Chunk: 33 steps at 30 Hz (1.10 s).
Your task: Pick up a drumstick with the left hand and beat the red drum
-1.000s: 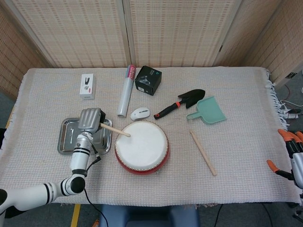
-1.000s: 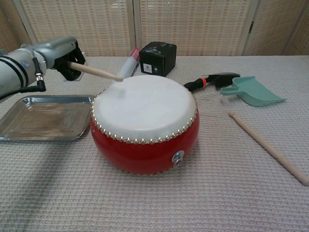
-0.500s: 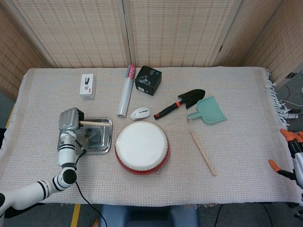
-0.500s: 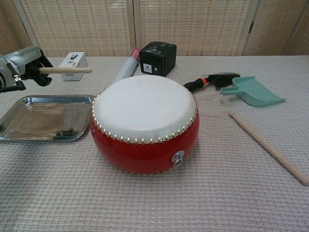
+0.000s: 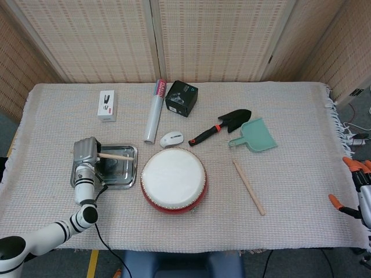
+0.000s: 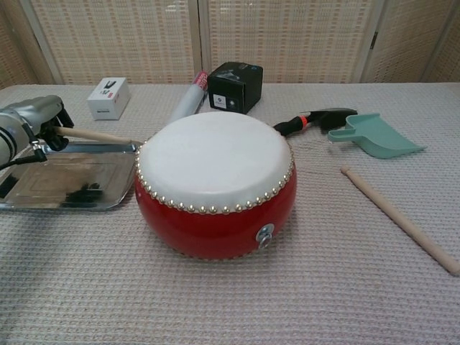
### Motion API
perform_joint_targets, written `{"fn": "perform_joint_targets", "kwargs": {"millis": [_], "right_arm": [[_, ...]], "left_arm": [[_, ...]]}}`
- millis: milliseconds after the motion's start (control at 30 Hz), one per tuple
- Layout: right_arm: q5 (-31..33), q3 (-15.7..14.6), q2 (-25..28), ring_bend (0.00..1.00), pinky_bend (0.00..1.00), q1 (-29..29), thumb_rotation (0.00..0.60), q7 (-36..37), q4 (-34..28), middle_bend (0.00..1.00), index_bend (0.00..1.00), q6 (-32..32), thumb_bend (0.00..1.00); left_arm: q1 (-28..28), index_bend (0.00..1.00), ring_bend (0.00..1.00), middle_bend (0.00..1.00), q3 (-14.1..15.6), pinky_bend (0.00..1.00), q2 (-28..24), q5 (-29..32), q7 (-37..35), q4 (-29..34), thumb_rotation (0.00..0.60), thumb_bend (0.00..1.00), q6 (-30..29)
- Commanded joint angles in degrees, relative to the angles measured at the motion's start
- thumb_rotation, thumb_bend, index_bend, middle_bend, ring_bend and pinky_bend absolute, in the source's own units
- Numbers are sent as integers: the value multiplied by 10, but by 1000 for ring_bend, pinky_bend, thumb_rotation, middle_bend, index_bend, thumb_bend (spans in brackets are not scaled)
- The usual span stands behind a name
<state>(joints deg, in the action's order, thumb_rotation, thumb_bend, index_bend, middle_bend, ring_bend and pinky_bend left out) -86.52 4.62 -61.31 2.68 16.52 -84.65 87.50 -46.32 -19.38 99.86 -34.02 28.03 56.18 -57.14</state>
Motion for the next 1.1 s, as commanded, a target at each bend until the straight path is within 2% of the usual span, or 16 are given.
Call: {"fn": "perform_joint_targets", "kwargs": {"millis": [33, 133, 200, 367, 467, 533, 633, 767, 933, 1100], "right_arm": [[1, 0, 0, 0, 47, 0, 600, 0, 0, 105, 47, 0, 242], [3, 0, 0, 0, 47, -2, 600, -1, 0, 105, 47, 1, 242], [4, 1, 0, 0, 47, -3, 600, 0, 1, 105, 47, 1, 242], [6, 1, 0, 0, 47, -5, 600, 2, 3, 105, 47, 2, 242], [5, 1, -1, 0, 47, -4, 600, 4, 4, 105, 47, 2, 242], [4, 1, -1, 0, 46, -4, 600, 4, 5, 105, 46, 2, 242], [3, 1, -1, 0, 47, -5, 600, 5, 5, 105, 46, 3, 242], [3, 1, -2, 0, 47, -6, 600, 7, 6, 105, 46, 3, 241], [2, 1, -2, 0, 47, -7, 600, 7, 7, 105, 46, 5, 242], [2, 1, -1, 0, 47, -8, 600, 8, 6, 105, 46, 6, 242]], "left_arm": [[-9, 960, 923, 964, -5, 1000, 8, -4, 9, -6, 600, 622, 3], [-18, 936, 887, 929, -9, 995, 12, 0, 25, -10, 600, 621, 13], [-21, 877, 817, 854, -11, 949, 12, 6, 36, -8, 600, 618, 22], [-21, 560, 461, 498, -13, 667, 7, 12, 46, 7, 600, 593, 29], [-19, 294, 228, 266, -11, 451, -1, 9, 50, 22, 600, 545, 31], [-19, 173, 124, 164, -11, 345, -8, 8, 53, 34, 600, 510, 31], [-19, 62, 28, 59, -10, 232, -19, 9, 58, 53, 600, 468, 33], [-19, 10, 0, 5, -9, 165, -39, 27, 69, 85, 600, 445, 48], [-22, 0, 0, 0, 0, 80, -57, 39, 82, 108, 600, 354, 55], [-28, 0, 0, 0, 7, 47, -63, 49, 86, 112, 600, 310, 63]]}}
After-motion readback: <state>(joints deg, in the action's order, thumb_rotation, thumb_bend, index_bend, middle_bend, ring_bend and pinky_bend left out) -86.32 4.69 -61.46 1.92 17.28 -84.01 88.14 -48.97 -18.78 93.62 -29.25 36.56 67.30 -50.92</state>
